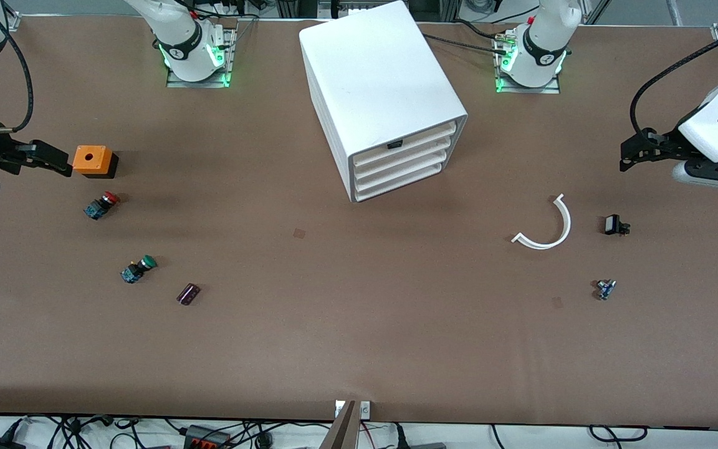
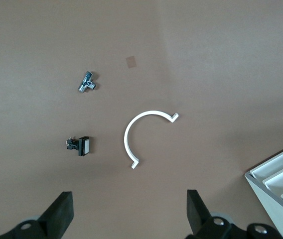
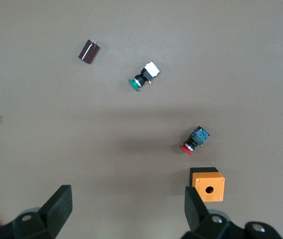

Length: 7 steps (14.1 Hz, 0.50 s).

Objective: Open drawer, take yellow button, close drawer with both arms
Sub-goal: 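Move the left gripper toward the white cabinet drawer while the right gripper rises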

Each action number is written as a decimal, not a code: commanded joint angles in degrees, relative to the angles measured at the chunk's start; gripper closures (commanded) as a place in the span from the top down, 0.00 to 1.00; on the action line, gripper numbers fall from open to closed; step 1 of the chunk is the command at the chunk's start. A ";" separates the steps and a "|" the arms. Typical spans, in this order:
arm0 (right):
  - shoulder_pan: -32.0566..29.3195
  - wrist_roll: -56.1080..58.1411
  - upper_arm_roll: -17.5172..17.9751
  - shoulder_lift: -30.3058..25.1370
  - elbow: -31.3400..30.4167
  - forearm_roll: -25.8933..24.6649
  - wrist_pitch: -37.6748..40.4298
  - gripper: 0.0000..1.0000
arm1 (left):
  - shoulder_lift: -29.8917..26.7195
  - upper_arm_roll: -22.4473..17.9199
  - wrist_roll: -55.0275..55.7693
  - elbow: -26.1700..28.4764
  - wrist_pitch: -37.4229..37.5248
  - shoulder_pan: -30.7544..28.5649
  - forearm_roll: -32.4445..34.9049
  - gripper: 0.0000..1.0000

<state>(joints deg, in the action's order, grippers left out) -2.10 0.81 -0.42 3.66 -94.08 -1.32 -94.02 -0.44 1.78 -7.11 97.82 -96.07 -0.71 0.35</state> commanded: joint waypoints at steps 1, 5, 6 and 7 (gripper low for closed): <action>-0.19 0.51 0.42 -1.20 -1.02 -0.35 -0.28 1.00 | -0.62 -0.11 -1.07 -0.52 1.06 0.18 -0.96 1.00; -0.19 0.51 0.42 -0.94 -0.93 -0.35 -0.46 1.00 | -0.62 0.24 -0.98 -0.52 1.15 0.18 -0.96 1.00; -0.02 0.51 0.51 -0.85 -0.84 -0.26 -0.63 1.00 | -0.62 0.33 -0.63 -0.52 1.15 0.18 -0.96 1.00; 0.16 0.51 0.51 -0.68 -0.67 -0.26 -0.72 1.00 | -0.53 0.33 -0.37 -0.52 1.15 0.18 -0.96 1.00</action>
<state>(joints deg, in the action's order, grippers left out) -2.06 0.81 -0.34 3.67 -94.08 -1.32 -94.14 -0.44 2.08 -7.11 97.81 -96.07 -0.68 0.35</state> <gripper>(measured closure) 0.000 0.000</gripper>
